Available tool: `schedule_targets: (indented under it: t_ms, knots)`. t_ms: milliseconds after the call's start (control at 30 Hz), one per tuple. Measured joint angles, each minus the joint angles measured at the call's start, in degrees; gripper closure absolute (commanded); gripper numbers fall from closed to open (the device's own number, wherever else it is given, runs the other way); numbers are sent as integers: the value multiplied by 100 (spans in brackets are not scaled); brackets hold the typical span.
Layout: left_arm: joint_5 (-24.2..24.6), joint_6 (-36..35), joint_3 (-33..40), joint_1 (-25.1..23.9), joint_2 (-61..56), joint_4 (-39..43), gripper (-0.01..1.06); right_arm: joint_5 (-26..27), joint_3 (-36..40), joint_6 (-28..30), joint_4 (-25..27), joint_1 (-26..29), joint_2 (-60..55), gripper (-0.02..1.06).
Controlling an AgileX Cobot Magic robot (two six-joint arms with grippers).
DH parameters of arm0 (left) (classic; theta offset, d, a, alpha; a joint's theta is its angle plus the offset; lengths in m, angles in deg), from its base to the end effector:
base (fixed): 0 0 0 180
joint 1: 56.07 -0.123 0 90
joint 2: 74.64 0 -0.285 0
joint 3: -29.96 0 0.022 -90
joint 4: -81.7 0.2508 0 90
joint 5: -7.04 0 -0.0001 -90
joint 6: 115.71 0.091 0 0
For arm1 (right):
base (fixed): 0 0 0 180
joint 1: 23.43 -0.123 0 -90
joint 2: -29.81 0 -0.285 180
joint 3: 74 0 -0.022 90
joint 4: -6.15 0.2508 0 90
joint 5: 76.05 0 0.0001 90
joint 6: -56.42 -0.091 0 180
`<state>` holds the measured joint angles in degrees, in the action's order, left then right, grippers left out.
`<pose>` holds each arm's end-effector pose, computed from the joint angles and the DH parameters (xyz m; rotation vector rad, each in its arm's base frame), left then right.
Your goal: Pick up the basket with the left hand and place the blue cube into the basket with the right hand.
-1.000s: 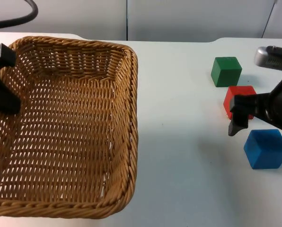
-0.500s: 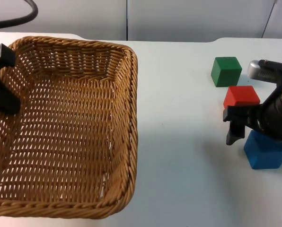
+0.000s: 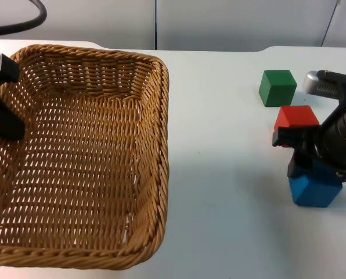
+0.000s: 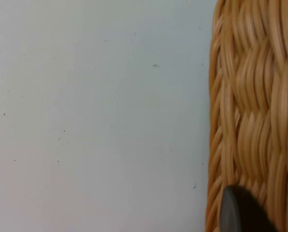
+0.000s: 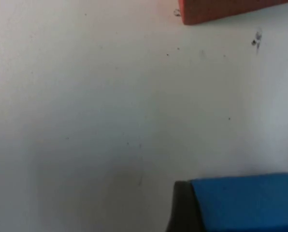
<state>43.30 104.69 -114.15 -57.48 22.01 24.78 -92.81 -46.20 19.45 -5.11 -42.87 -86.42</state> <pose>0.2678 -0.0386 0.1815 -0.1194 2.6458 -0.7474 0.3047 0.1021 0.1029 0.1783 2.7982 0.1141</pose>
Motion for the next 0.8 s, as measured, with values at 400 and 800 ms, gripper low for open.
schedule_targets:
  t_ms: [400, 800]
  knots:
    - [0, 0, 0, 0, 0, 21, 105, -491, -18, -11, -472, -558, 1977, 105]
    - [-9, 0, 0, 0, 0, 21, 105, -1022, -1061, 32, -937, -1789, 3369, 105]
